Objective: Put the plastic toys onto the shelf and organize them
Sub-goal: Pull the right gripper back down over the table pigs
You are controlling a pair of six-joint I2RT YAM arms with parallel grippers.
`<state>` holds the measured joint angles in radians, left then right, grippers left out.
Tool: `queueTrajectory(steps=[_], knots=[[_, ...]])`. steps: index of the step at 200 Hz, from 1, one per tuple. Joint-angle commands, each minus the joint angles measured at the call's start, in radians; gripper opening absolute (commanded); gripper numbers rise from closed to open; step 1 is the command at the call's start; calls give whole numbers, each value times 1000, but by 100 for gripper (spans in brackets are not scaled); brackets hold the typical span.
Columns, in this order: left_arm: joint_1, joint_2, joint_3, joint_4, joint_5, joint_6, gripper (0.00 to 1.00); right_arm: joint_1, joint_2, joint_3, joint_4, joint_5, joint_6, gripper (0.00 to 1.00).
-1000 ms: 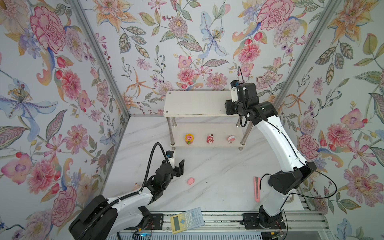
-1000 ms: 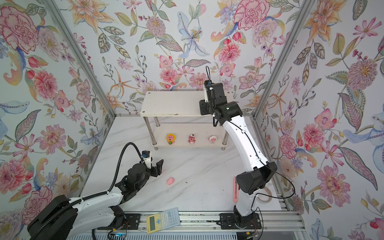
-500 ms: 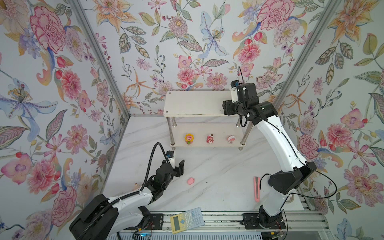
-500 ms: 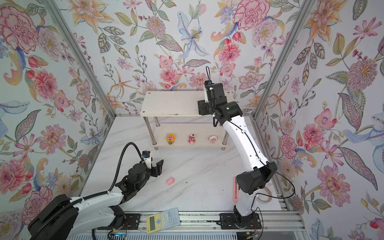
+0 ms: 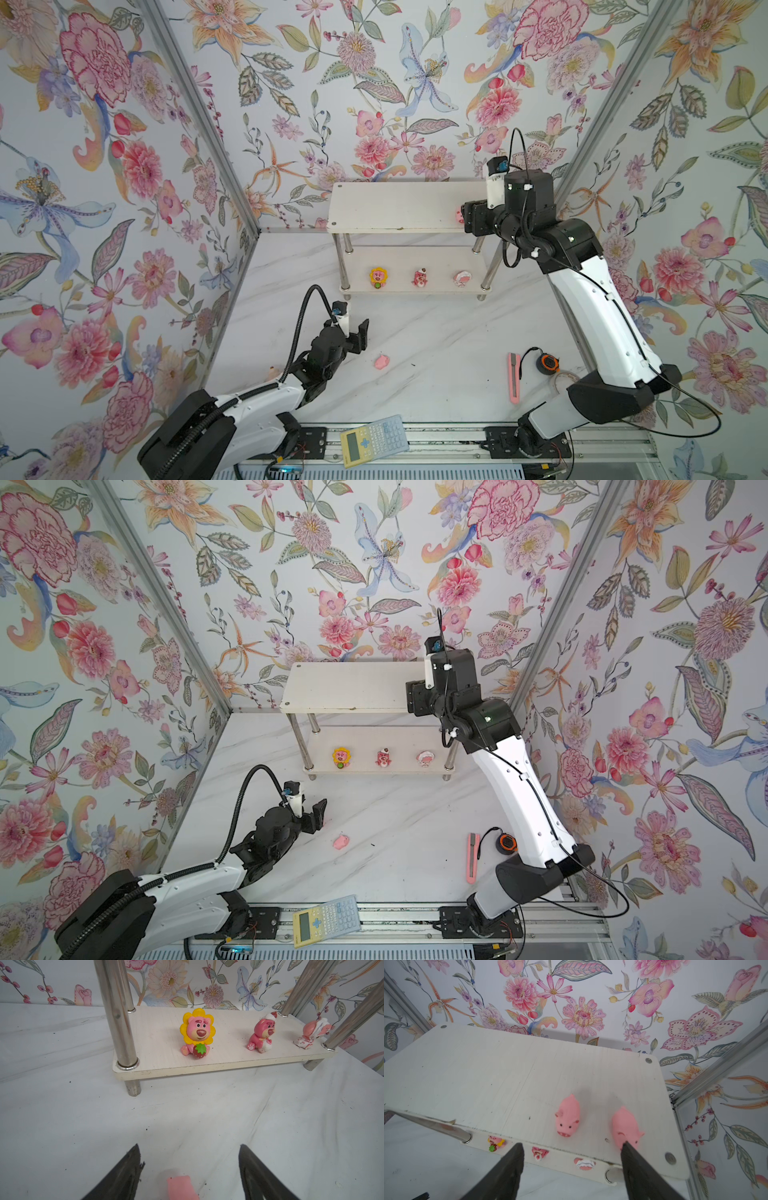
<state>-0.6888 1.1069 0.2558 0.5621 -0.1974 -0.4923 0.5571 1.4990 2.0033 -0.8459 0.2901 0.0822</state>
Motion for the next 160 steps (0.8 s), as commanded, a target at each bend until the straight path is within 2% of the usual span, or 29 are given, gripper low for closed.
queueTrajectory(steps=[1, 23, 54, 82, 125, 137, 143, 147, 155, 160], knots=[[7, -16, -1, 6, -19, -16, 75, 126, -94, -154, 20, 86, -6, 75], [8, -16, 0, 5, -18, -21, 75, 301, -225, -419, 166, 87, -9, 70], [8, -7, 31, -29, -18, -9, 75, 398, -301, -657, 264, -93, 32, 54], [8, -10, 39, -42, -49, -5, 75, 435, -266, -820, 313, -254, 77, 35], [8, -7, 46, -48, -60, -24, 75, 480, -97, -1003, 505, -497, 125, 0], [8, -12, 46, -53, -62, -28, 75, 508, -41, -1014, 545, -535, 90, 0], [7, -15, 47, -56, -65, -28, 75, 523, -17, -1013, 554, -547, 61, 5], [8, -16, 48, -60, -67, -28, 75, 533, 1, -1012, 558, -551, 37, 12], [8, -22, 48, -66, -71, -28, 75, 551, 29, -1012, 565, -559, -9, 37], [6, -26, 48, -71, -72, -28, 75, 561, 42, -1012, 573, -557, -36, 46]])
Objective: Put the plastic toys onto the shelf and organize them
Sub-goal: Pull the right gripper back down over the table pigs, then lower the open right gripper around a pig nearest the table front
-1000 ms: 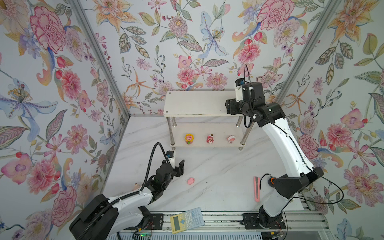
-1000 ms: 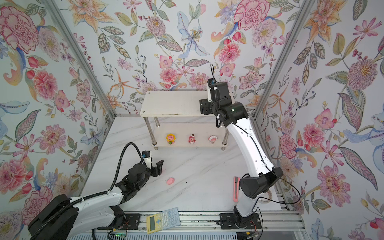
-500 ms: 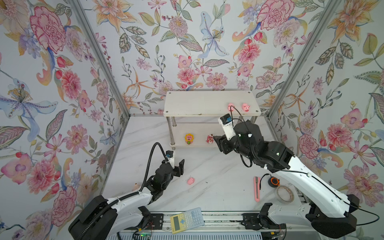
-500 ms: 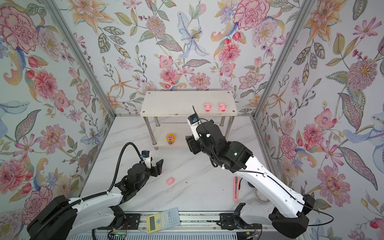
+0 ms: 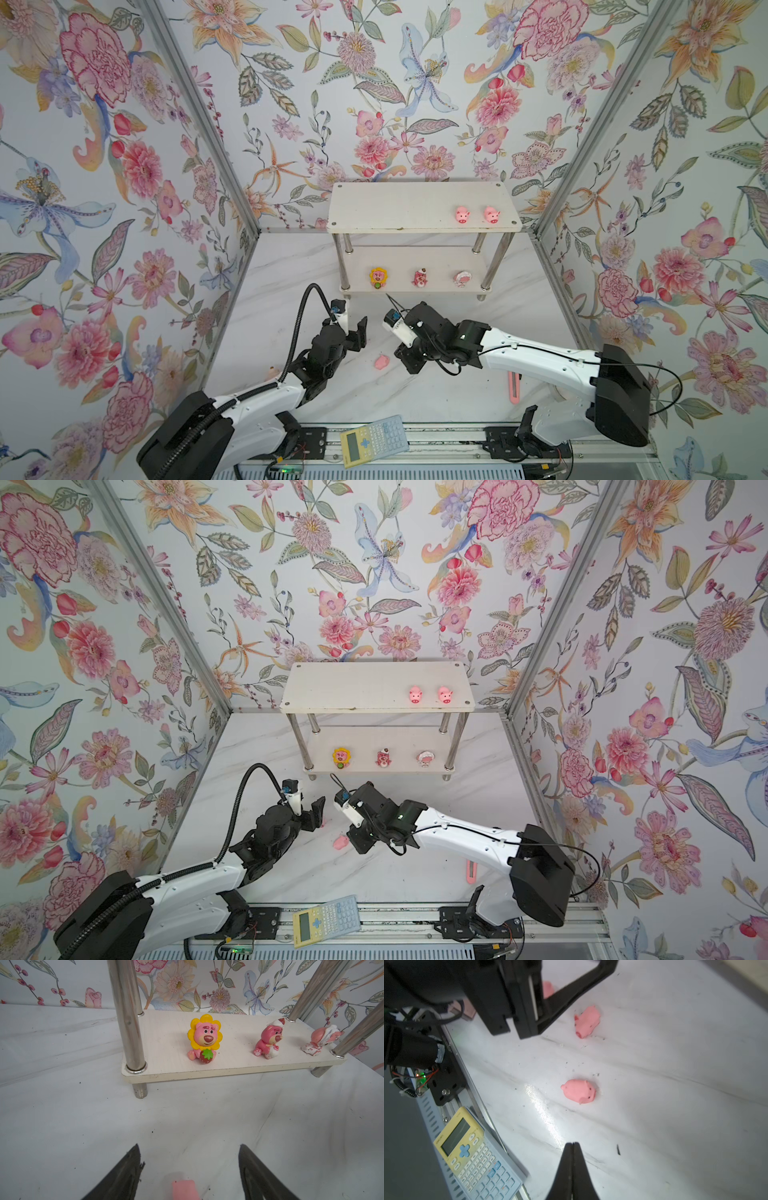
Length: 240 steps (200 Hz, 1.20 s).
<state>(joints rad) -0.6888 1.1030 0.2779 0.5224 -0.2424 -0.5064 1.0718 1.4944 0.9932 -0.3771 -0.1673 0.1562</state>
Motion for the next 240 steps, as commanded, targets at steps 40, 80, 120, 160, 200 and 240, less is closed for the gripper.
queueTrajectory(steps=[40, 80, 120, 160, 200, 240], knots=[[9, -64, 15, -59, -46, -11, 75, 54, 141, -7, 133, -16, -190, 62], [15, -80, 7, -71, -71, 1, 75, 24, 217, -11, 254, -77, -210, 64], [28, -98, 3, -84, -92, 6, 75, -18, 302, 40, 315, -133, -211, 63], [42, -95, -11, -79, -83, 6, 75, -57, 339, 14, 380, -199, -174, 62], [52, -65, -16, -47, -67, 2, 75, -65, 305, -100, 470, -203, -104, 62], [55, -27, -8, -21, -44, -5, 75, -78, 212, -233, 579, -191, -21, 62]])
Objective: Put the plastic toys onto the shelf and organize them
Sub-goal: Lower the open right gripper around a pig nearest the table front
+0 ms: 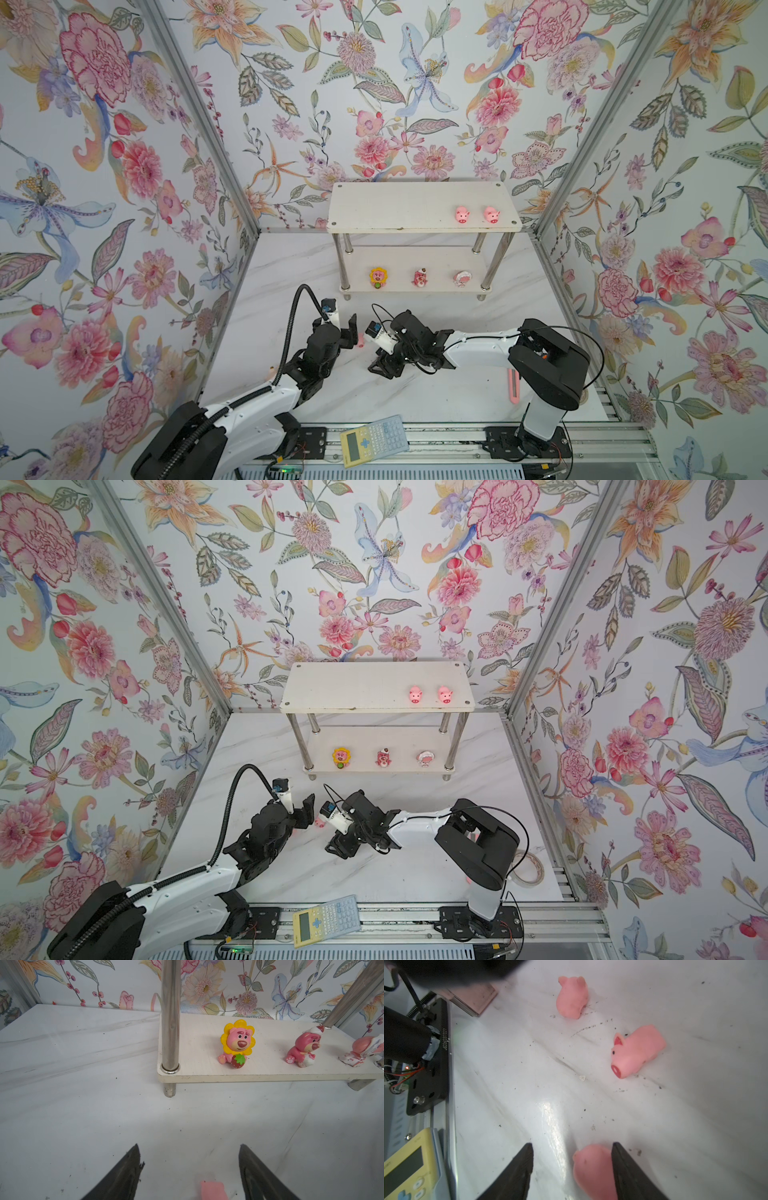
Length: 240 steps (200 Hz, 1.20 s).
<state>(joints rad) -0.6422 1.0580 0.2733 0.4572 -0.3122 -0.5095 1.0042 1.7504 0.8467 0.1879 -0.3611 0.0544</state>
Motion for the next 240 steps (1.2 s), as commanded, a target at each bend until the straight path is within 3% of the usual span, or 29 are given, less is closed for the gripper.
queueTrajectory(steps=[1, 52, 93, 136, 150, 185, 240], knots=[[8, 18, -3, 44, 26, -2, 75, -10, -48, -89, 17, 3, 82, 62], [10, 13, -6, 43, 32, -9, 75, -5, -183, -194, 65, 20, 157, 62], [10, 2, -14, 44, 37, -18, 75, -24, -293, -194, 33, 45, 142, 62], [10, -14, -19, 43, 49, -31, 75, -111, -198, -110, -34, -8, 124, 44], [10, -24, -22, 32, 42, -31, 75, -120, -136, -86, -34, -56, 130, 44], [9, -54, -32, 14, 29, -28, 75, -118, -40, -83, 18, -136, 149, 57], [11, -45, -34, 24, 23, -24, 76, -112, -81, -187, 37, -184, 185, 56]])
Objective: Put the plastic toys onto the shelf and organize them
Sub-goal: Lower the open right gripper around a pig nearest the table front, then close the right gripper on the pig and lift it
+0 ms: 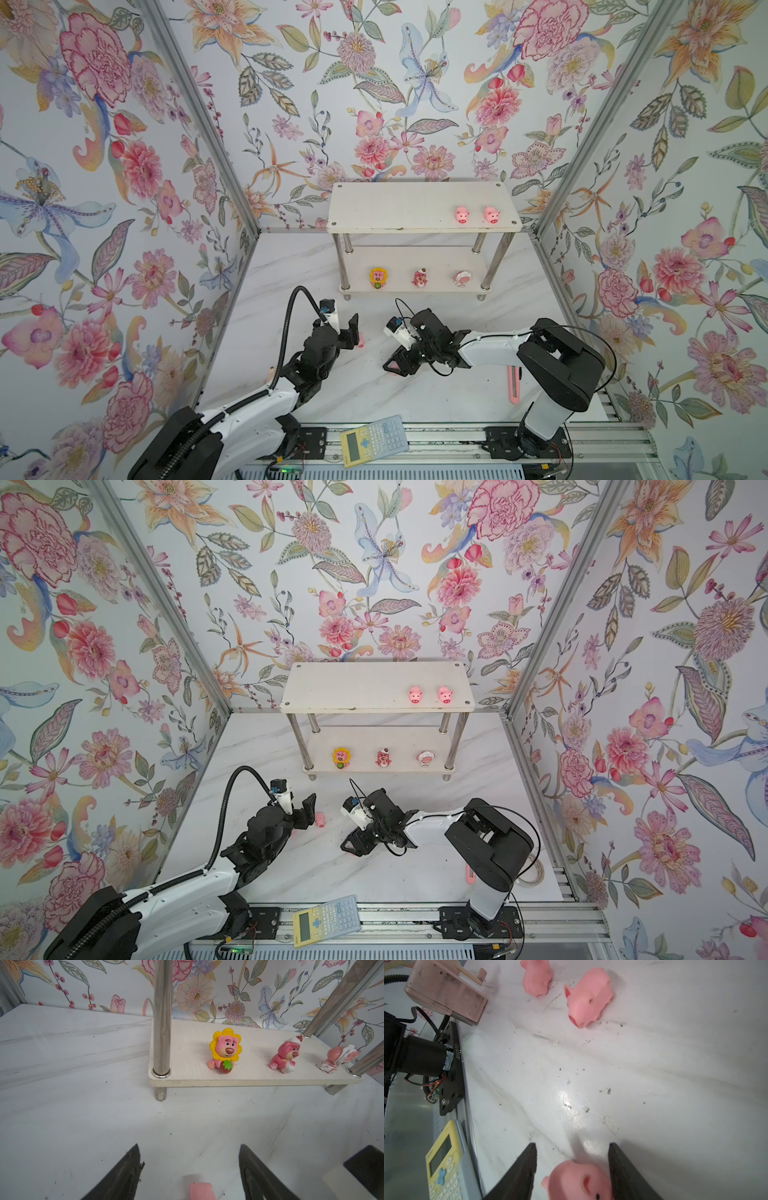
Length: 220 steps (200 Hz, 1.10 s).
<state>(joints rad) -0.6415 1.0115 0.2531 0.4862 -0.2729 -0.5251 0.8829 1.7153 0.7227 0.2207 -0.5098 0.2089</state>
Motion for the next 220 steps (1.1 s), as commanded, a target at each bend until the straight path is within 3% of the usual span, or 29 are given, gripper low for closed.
queueTrajectory(steps=[1, 69, 115, 168, 220], knots=[[11, 2, -14, -5, -17, -10, 76, 10, -49, -65, 3, -35, 32, 56], [13, 71, -3, 53, 14, -25, 76, 201, -205, -223, 3, 163, 145, 59], [13, 55, -11, 52, 29, -41, 75, 241, -174, -121, -108, 406, 172, 59], [15, -39, -41, 1, -23, -21, 76, 328, -94, -18, -147, 475, 204, 56], [21, -14, -45, 28, -12, -13, 76, 377, -65, 0, -172, 524, 235, 59]])
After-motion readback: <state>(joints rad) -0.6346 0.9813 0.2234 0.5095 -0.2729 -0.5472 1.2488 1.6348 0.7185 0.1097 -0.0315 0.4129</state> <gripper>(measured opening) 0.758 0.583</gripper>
